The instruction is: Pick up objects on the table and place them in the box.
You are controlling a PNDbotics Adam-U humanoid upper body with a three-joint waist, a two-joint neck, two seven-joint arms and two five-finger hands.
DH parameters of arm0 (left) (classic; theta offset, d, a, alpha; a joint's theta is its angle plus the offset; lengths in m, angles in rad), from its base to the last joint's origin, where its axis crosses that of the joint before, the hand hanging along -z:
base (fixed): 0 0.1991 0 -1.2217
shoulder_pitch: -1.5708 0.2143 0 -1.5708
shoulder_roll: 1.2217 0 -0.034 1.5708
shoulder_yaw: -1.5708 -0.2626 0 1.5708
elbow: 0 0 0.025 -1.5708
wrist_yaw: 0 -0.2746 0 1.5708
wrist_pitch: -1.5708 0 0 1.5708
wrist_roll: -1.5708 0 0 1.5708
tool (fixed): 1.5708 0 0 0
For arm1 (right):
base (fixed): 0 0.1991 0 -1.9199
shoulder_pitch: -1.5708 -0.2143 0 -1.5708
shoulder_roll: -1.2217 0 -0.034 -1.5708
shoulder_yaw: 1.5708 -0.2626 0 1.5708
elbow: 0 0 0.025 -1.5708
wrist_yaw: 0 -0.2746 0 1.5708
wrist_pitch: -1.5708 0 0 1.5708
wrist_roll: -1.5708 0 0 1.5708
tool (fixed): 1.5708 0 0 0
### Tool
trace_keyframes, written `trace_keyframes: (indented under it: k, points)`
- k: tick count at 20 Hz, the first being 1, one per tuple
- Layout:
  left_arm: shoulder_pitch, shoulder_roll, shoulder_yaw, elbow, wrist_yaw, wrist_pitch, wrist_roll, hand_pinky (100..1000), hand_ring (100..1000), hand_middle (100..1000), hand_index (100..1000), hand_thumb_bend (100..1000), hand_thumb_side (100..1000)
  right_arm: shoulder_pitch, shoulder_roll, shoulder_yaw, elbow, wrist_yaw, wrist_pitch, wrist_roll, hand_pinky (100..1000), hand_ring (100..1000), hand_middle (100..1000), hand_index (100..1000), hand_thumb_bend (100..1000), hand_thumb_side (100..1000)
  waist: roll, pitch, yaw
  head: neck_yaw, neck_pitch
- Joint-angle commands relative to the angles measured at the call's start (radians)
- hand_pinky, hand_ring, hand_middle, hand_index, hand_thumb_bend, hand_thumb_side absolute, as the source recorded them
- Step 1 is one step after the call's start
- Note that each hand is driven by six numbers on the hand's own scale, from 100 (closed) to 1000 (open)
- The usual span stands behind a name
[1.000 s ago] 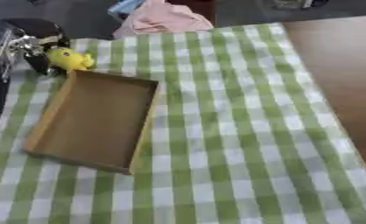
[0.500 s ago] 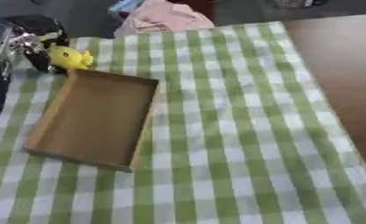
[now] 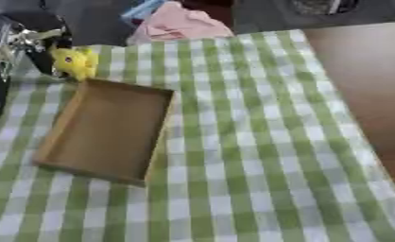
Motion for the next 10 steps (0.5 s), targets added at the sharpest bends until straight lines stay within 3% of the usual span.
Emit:
trace_keyframes:
  k: [1,10]
  points:
    - [-0.021,0.030,-0.005,-0.013,0.024,0.004,0.000,147,393,438,476,455,100,-0.003,-0.013,-0.005,-0.021,-0.009,0.006,-0.001,711,634,550,874,100,664,-0.005,-0.036,0.002,-0.002,0.008]
    - [-0.017,0.047,-0.030,0.010,0.090,-0.003,0.001,136,388,435,477,423,100,0.005,-0.011,-0.005,-0.033,-0.010,0.019,-0.007,712,635,552,873,100,664,0.000,-0.068,0.010,-0.013,0.030]
